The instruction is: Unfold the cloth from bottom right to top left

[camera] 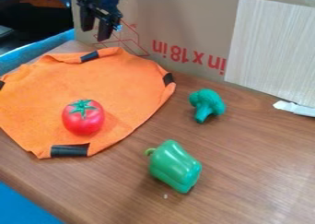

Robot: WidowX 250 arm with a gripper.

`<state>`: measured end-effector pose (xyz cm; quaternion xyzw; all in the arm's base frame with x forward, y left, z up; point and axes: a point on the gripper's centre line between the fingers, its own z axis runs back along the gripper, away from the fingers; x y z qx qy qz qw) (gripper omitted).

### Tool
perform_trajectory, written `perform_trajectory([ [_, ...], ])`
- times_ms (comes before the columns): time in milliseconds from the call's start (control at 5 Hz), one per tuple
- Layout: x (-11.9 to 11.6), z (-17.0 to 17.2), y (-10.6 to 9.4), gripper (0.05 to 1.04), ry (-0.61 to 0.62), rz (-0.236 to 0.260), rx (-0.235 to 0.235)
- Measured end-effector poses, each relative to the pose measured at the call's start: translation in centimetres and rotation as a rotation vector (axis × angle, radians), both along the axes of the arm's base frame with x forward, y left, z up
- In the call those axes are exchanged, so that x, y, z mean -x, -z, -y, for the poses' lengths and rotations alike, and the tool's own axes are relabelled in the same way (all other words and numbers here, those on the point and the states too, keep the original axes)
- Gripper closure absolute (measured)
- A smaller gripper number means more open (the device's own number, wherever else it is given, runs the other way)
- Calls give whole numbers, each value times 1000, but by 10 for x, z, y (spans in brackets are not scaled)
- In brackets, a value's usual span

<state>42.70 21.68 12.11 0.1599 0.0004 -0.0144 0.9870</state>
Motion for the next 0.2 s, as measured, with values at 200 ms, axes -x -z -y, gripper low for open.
perform_trajectory([
  [200,11,-2,-4,88,-18,-6,38],
])
